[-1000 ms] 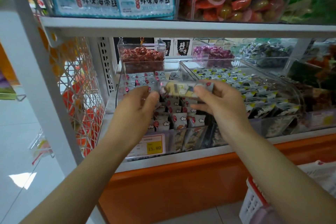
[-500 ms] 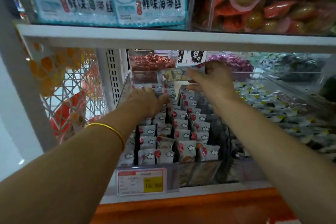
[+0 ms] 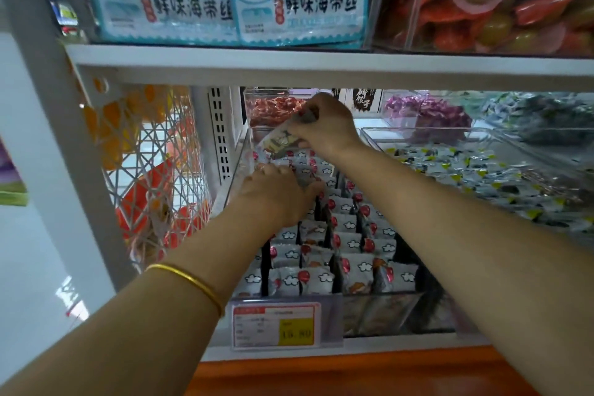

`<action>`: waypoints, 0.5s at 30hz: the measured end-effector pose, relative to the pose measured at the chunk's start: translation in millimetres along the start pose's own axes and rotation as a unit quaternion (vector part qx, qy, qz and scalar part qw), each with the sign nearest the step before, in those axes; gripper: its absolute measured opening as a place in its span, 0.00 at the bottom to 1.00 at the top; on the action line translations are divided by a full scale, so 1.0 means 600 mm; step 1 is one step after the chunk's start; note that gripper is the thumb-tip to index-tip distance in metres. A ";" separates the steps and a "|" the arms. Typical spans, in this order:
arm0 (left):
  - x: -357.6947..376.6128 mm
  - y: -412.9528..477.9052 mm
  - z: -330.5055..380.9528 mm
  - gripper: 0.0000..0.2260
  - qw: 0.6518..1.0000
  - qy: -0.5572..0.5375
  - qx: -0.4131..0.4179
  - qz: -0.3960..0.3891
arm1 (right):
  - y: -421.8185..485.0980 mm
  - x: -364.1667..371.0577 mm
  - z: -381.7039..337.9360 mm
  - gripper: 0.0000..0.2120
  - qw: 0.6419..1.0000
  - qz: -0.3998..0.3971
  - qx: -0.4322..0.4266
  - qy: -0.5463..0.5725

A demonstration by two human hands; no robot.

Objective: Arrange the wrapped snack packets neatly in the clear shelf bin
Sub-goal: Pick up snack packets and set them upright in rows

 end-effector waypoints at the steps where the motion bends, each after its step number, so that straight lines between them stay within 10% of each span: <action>1: -0.001 -0.006 -0.001 0.36 1.000 0.004 0.002 -0.004 | 0.007 0.015 -0.005 0.07 0.999 -0.023 -0.022 -0.037; 9: -0.041 -0.070 -0.036 0.30 0.976 0.153 0.037 0.148 | 0.021 0.120 -0.006 0.14 0.969 -0.182 -0.073 -0.151; 15: -0.037 -0.078 -0.086 0.30 0.985 0.046 0.012 0.165 | -0.006 0.161 0.011 0.09 0.926 -0.288 -0.095 -0.225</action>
Point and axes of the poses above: each hand's wrist, its own y-axis towards the middle knuckle, its own x-axis out of the palm, z = x × y, the point moved 9 cm from there along y, towards the middle knuckle, and after that the axes turned 15 degrees about -x, right-handed, at the moved point
